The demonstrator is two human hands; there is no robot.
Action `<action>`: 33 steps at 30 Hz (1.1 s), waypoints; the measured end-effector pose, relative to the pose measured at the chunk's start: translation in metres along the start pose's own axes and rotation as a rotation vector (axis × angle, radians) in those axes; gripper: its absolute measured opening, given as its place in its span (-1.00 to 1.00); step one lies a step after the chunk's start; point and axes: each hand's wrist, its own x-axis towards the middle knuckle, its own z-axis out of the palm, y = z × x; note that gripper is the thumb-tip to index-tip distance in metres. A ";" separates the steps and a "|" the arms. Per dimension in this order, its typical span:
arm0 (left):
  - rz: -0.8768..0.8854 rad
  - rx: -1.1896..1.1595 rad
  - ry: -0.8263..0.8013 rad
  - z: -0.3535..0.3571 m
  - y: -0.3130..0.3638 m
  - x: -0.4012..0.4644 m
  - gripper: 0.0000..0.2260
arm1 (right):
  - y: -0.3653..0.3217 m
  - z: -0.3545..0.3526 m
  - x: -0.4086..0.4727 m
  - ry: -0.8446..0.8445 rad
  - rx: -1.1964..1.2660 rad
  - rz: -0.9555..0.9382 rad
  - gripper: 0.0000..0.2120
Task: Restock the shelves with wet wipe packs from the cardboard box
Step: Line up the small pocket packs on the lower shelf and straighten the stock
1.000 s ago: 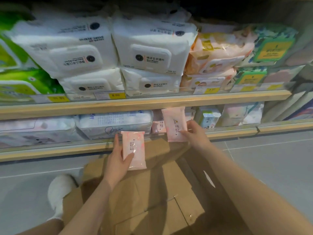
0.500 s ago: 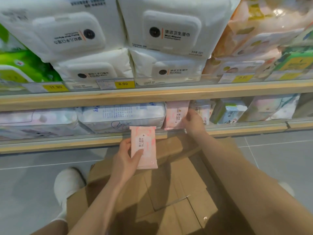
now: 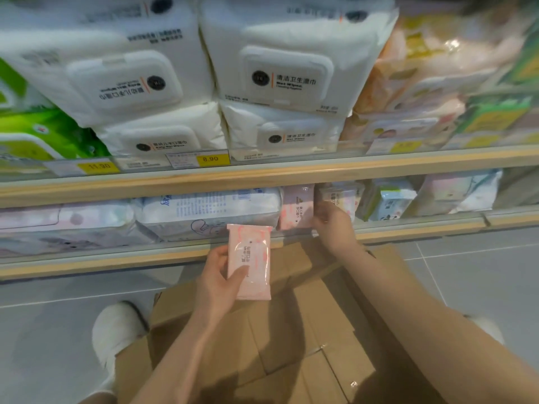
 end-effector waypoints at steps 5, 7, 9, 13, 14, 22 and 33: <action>0.058 -0.091 -0.075 0.013 0.034 -0.009 -0.73 | -0.017 -0.032 -0.061 -0.303 0.081 -0.169 -0.67; 0.085 -0.136 -0.111 0.022 0.046 -0.014 -0.74 | -0.016 -0.032 -0.075 -0.434 0.270 -0.128 -0.72; 0.107 -0.161 -0.134 0.031 0.058 -0.018 -0.75 | -0.015 -0.033 -0.081 -0.458 0.437 -0.024 -0.72; 0.241 -0.059 -0.122 0.036 0.066 -0.020 -0.82 | -0.013 -0.048 -0.080 -0.331 0.388 -0.058 -0.76; 0.276 0.056 -0.138 0.033 0.062 -0.017 -0.81 | -0.013 -0.054 -0.078 -0.274 0.339 -0.089 -0.79; 0.416 1.007 -0.362 0.031 0.001 -0.003 -0.51 | -0.014 -0.071 -0.034 -0.060 0.128 -0.197 -0.83; 0.548 0.988 -0.274 0.033 -0.012 0.006 -0.53 | 0.002 0.003 0.029 -0.051 -0.036 -0.010 -0.85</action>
